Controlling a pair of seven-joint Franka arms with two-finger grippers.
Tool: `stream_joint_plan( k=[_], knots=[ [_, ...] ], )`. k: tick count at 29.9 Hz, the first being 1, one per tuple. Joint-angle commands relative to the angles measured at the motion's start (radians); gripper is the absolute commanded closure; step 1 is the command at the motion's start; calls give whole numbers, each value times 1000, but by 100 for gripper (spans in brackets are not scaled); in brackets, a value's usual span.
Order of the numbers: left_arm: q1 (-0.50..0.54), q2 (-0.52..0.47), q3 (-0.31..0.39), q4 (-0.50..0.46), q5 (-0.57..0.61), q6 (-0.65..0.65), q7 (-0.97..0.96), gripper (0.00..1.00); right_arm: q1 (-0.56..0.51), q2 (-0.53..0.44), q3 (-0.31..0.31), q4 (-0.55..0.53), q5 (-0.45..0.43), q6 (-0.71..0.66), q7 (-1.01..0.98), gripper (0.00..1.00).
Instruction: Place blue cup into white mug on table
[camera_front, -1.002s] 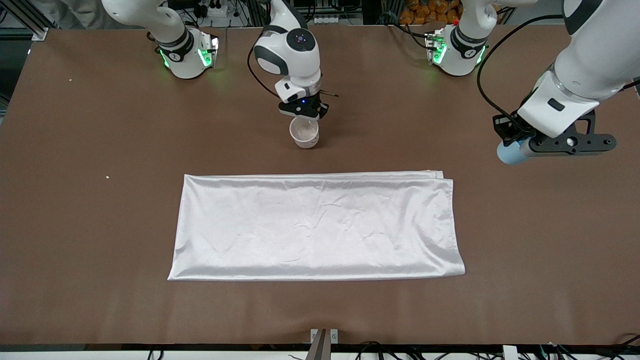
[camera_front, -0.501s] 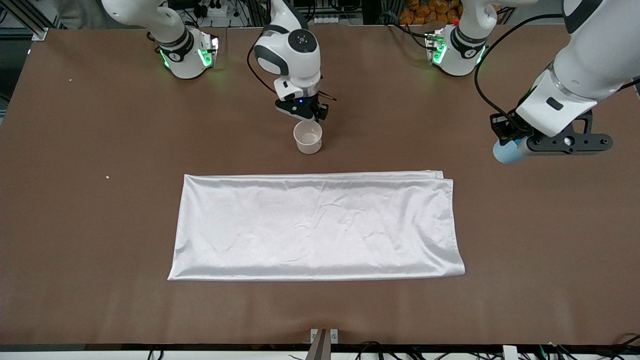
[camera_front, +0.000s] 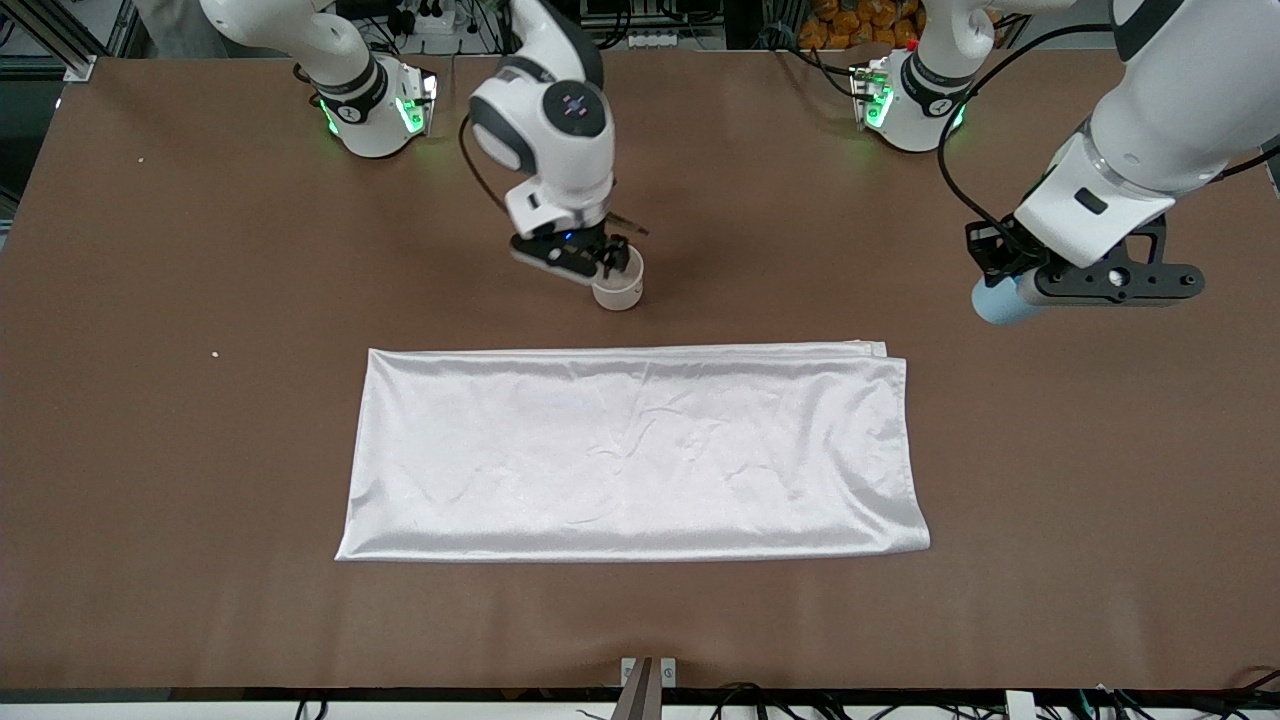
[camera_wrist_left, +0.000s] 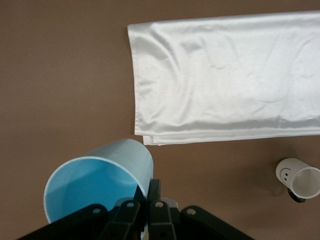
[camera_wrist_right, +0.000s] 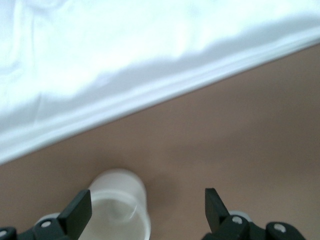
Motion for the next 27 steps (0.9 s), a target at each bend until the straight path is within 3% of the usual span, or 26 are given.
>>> stream_joint_plan(
  k=[1,11,17,22,27],
  knots=[
    [-6,-11,-29,-10,-39,-9,1,100,-161,14,10,40,-6,-15,-224,0],
    [-18,34,-213,-11,-43,36,-42,100,-387,121,9,129,-9,-15,-559,0],
    [-67,103,-308,-14,-31,71,-164,100,-486,127,9,136,-19,-15,-707,0],
    [-139,163,-328,-17,-8,154,-204,100,-571,116,10,136,-14,-18,-855,0],
    [-191,227,-331,-16,41,234,-210,100,-588,93,10,159,-13,-93,-864,0]
  ],
)
